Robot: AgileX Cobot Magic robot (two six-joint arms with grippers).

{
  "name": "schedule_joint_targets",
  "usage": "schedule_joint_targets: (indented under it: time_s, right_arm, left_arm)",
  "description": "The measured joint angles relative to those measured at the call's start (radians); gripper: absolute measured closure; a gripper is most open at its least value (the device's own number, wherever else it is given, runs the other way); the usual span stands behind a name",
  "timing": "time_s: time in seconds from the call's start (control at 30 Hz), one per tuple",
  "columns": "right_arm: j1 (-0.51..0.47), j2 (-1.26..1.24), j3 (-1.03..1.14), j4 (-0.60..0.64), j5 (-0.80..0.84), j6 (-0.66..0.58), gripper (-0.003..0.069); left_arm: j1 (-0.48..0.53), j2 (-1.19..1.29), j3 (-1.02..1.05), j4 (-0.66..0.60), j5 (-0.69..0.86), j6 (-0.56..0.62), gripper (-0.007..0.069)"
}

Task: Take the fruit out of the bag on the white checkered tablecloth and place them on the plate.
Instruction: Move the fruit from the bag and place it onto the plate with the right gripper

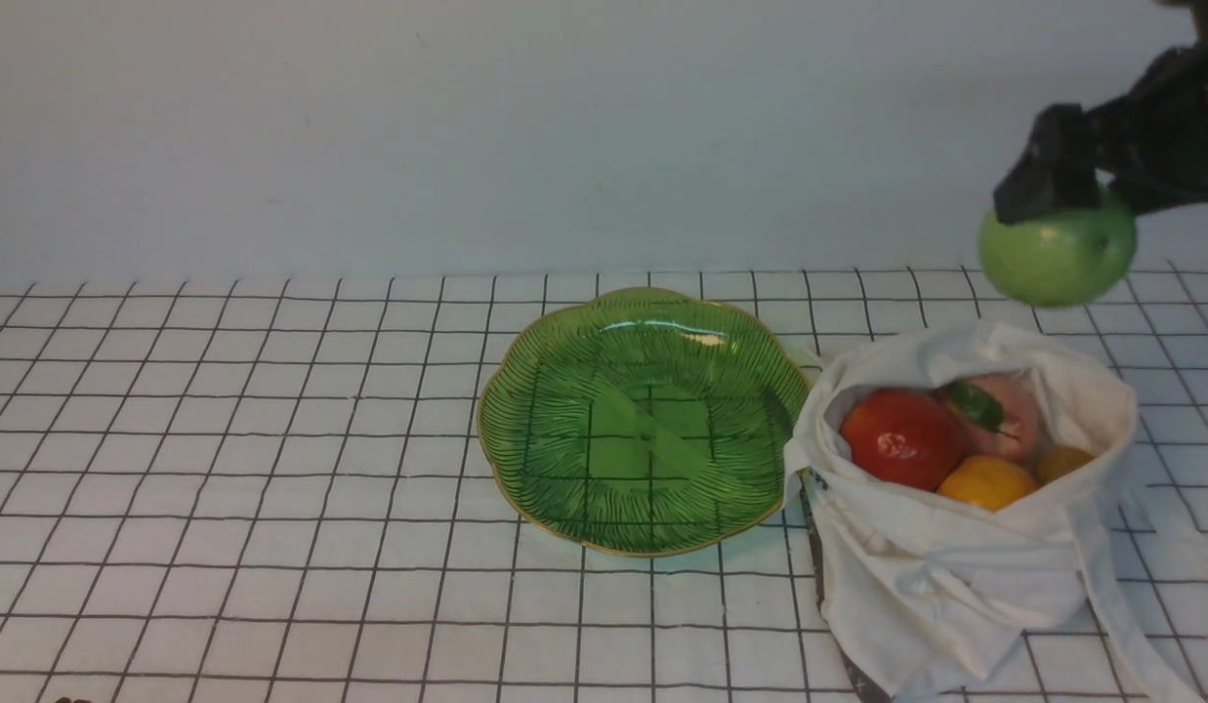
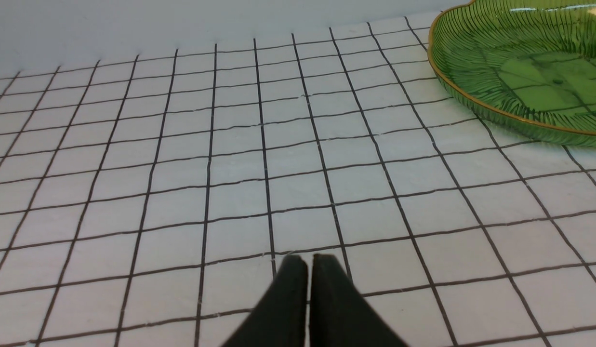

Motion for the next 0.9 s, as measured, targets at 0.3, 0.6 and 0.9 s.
schedule_joint_targets:
  time_s: [0.3, 0.6, 0.9]
  right_arm:
    - [0.263, 0.155, 0.0, 0.201, -0.103, -0.168, 0.0043]
    - [0.374, 0.367, 0.0, 0.203, -0.375, -0.222, 0.0036]
    - [0.376, 0.412, -0.008, 0.134, -0.459, -0.227, -0.0032]
  left_arm:
    - [0.0, 0.0, 0.0, 0.0, 0.0, 0.0, 0.0632]
    - [0.0, 0.0, 0.0, 0.0, 0.0, 0.0, 0.0632]
    - [0.0, 0.0, 0.0, 0.0, 0.0, 0.0, 0.0632]
